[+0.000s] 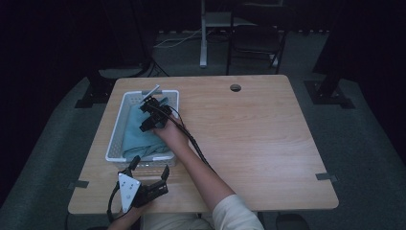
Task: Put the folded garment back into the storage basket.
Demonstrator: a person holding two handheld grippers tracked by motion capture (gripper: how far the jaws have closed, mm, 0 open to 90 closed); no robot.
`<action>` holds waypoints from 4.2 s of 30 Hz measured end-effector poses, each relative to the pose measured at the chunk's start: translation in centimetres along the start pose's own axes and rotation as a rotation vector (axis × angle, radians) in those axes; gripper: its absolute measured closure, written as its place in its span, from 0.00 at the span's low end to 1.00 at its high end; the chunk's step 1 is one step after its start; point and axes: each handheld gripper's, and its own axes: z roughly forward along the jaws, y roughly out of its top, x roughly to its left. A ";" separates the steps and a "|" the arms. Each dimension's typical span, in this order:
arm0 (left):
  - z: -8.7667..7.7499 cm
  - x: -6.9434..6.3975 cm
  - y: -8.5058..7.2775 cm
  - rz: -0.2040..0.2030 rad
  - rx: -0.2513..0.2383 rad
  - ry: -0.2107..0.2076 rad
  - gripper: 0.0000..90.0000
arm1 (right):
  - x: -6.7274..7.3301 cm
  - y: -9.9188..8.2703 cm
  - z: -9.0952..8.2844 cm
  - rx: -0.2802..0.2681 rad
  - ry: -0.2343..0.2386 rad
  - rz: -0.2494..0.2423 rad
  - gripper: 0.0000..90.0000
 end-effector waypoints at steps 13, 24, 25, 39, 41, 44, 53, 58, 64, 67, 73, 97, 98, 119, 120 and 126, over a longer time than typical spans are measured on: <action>0.0 0.0 0.0 -0.001 -0.002 -0.002 0.03 | 0.4 -0.1 0.0 0.009 -0.021 -0.037 0.04; 0.0 0.0 0.0 -0.002 -0.006 -0.003 0.03 | 0.6 -0.5 -0.4 0.009 -0.011 -0.060 0.02; 0.0 0.0 0.0 -0.002 -0.006 -0.003 0.03 | 0.6 -0.6 -0.4 0.005 -0.009 -0.060 0.02; 0.0 0.0 0.0 -0.001 -0.004 -0.003 0.03 | 0.5 -1.7 -2.1 -0.217 0.077 -0.098 0.00; 0.0 0.0 0.0 -0.001 -0.004 -0.003 0.03 | 0.3 -2.1 -2.4 -0.249 0.104 -0.093 0.00; 0.0 0.0 0.0 0.000 -0.004 -0.003 0.03 | 0.1 -2.3 -2.6 -0.273 0.122 -0.085 0.01; -0.1 0.0 0.0 -0.002 -0.006 -0.003 0.03 | -0.7 -4.1 -4.0 -0.485 0.133 -0.060 0.01; -0.1 0.0 0.0 -0.001 -0.006 -0.003 0.03 | -1.3 -4.7 -4.8 -0.534 0.142 -0.030 0.01; -0.1 0.1 0.0 -0.004 -0.008 -0.008 0.03 | -1.3 -5.2 -6.3 -0.563 0.138 -0.037 0.01; -0.2 0.1 0.0 -0.008 -0.016 -0.006 0.03 | -1.2 -5.5 -7.1 -0.573 0.134 -0.046 0.01; -0.1 0.1 0.0 -0.001 -0.009 -0.004 0.03 | -1.4 -6.7 -8.7 -0.591 0.112 -0.053 0.01; 0.0 0.0 0.0 0.000 -0.002 -0.006 0.03 | -3.4 -11.5 -12.3 -0.633 0.093 0.000 0.01; 0.0 0.0 0.0 0.000 -0.001 -0.006 0.03 | -3.7 -12.0 -12.7 -0.638 0.080 0.009 0.01; 0.0 0.0 0.0 -0.001 -0.003 -0.006 0.03 | -6.9 -19.9 -17.8 -0.661 -0.060 0.099 0.01; 0.0 0.0 0.0 -0.001 -0.004 -0.006 0.03 | -7.1 -20.3 -18.1 -0.659 -0.071 0.105 0.01; 0.0 0.0 0.0 -0.001 -0.003 -0.006 0.03 | -7.6 -22.3 -19.8 -0.660 -0.120 0.119 0.01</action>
